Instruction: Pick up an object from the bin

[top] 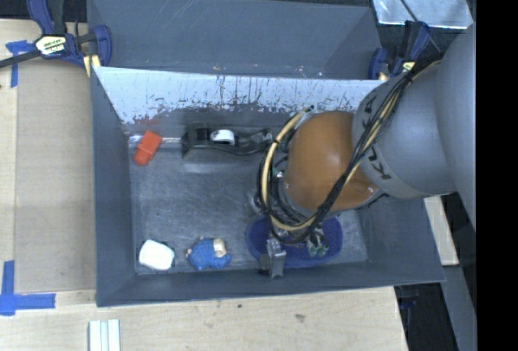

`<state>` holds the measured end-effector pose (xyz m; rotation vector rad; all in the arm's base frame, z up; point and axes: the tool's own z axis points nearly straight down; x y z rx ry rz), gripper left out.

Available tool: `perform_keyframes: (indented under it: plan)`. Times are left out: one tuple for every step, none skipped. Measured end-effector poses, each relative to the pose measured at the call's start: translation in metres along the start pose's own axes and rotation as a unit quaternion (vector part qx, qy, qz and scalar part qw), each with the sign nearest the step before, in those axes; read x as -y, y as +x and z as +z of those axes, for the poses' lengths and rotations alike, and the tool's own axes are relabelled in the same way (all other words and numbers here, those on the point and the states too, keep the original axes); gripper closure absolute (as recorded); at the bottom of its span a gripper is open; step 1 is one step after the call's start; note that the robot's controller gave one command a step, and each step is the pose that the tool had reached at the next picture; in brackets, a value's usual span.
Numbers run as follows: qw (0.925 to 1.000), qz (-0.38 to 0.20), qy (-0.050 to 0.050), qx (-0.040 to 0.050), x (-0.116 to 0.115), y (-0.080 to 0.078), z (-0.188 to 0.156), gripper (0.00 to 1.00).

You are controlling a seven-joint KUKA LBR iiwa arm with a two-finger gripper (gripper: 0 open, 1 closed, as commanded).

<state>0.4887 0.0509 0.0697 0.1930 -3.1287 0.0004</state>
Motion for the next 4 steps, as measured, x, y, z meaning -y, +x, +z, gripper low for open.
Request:
perform_keyframes:
  plan:
    - [0.9988, -0.048, 0.0, 0.0055, 0.007, -0.005, -0.001, 0.0]
    - [0.9988, -0.048, -0.001, 0.0056, 0.006, -0.005, -0.002, 1.0]
    - [0.9989, -0.047, 0.001, 0.0066, 0.006, -0.006, -0.045, 1.0]
    - [0.9989, -0.046, 0.001, 0.0085, 0.007, -0.008, -0.112, 1.0]
